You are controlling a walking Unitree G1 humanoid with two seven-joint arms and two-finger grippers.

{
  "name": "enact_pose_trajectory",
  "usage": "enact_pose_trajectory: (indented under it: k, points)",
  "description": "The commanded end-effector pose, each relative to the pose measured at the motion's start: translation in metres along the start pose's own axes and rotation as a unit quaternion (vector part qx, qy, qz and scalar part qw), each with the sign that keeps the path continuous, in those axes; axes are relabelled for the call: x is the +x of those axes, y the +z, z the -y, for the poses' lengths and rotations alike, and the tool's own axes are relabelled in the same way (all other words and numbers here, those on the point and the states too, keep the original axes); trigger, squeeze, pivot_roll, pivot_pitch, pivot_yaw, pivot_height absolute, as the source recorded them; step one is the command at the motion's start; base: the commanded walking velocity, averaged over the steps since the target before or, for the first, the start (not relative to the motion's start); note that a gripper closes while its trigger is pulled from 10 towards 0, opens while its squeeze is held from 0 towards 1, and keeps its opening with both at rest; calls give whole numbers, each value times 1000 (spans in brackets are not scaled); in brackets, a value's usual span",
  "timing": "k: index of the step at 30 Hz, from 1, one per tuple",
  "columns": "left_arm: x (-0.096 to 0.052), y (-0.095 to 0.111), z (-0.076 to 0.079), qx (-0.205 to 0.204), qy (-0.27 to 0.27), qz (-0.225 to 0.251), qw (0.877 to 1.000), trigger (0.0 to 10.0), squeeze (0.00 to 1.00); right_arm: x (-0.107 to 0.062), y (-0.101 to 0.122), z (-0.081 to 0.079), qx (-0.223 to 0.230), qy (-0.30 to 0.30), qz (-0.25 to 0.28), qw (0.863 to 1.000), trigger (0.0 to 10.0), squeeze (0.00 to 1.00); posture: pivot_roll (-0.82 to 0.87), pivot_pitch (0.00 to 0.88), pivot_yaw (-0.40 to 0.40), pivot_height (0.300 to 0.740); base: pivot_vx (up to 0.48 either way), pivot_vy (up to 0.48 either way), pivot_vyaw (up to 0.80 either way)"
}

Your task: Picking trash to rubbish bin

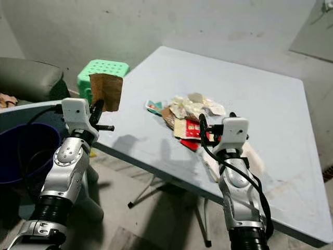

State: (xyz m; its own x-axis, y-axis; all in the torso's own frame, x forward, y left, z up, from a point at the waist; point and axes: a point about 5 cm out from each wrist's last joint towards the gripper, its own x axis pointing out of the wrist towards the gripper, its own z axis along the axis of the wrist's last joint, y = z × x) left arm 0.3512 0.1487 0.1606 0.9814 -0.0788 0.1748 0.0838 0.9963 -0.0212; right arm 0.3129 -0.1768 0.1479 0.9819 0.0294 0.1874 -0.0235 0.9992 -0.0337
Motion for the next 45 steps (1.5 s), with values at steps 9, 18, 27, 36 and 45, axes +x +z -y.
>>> enact_pose_trajectory:
  k: [9,18,27,36,45]
  points:
    - [4,1,-1,-7,1,-4,1000,10000,0,-2,-1,0,-7,2,-1,1000,10000,0,-70,14,-55,740,0,409,0]
    - [4,1,0,-10,2,-4,1000,10000,0,-3,-2,-1,-10,7,-2,1000,10000,0,-66,2,-61,740,0,412,0]
    - [5,2,-1,-11,2,-2,1000,10000,0,-4,-3,-2,-15,13,-3,1000,10000,0,-64,0,-64,740,0,410,0]
    - [5,2,0,-10,1,-2,1000,10000,0,-4,-3,-4,-28,22,-5,999,10000,0,-63,0,-64,740,0,412,0]
    - [5,1,3,-4,-2,-8,1000,10000,0,-5,-5,-5,-34,28,-15,999,10000,0,-65,0,-63,740,0,0,699]
